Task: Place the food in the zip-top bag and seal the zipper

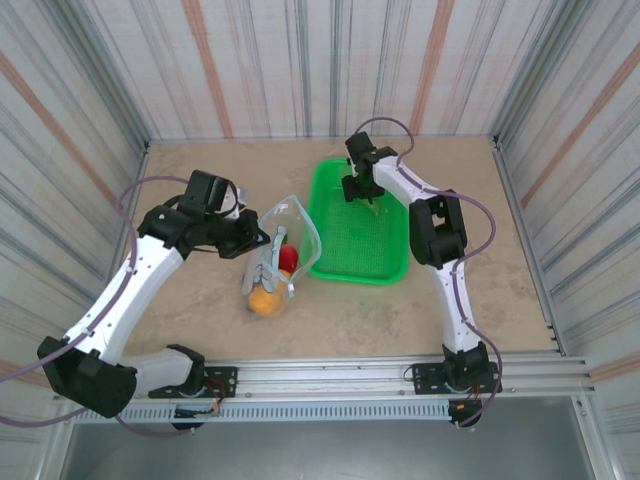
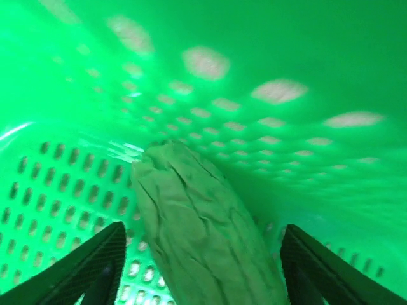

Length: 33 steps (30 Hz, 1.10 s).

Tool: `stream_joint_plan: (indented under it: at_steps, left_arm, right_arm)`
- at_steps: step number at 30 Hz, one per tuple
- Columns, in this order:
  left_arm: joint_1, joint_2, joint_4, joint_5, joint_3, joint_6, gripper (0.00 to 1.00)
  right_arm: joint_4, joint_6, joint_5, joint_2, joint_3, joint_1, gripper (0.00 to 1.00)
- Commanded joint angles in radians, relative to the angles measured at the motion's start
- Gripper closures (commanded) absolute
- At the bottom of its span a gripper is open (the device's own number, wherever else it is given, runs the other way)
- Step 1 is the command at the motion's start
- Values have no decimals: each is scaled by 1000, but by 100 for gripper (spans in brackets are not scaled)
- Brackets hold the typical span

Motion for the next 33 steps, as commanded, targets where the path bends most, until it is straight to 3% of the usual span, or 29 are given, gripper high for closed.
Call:
stream_joint_plan:
  at_steps: [1, 4, 7, 13, 21, 27, 33]
  left_arm:
    - [-2, -18, -12, -7, 1, 21, 100]
    - [-2, -24, -12, -8, 3, 23, 100]
    - [-2, -29, -11, -11, 5, 21, 100]
    - [5, -36, 0, -11, 14, 8, 100]
    - [18, -15, 18, -21, 96, 10, 100]
    - [25, -1, 24, -34, 111, 12, 100]
    - [35, 11, 55, -31, 114, -7, 100]
  right_arm:
    - [-38, -7, 26, -42, -43, 34, 44]
    - [-31, -11, 34, -63, -44, 40, 59]
    - [-37, 1, 26, -82, -39, 42, 68]
    - [-33, 62, 22, -201, -83, 81, 69]
    - [30, 181, 33, -539, -280, 163, 69]
    - [133, 328, -127, -779, -435, 190, 68]
    - [306, 468, -198, -897, -555, 277, 68]
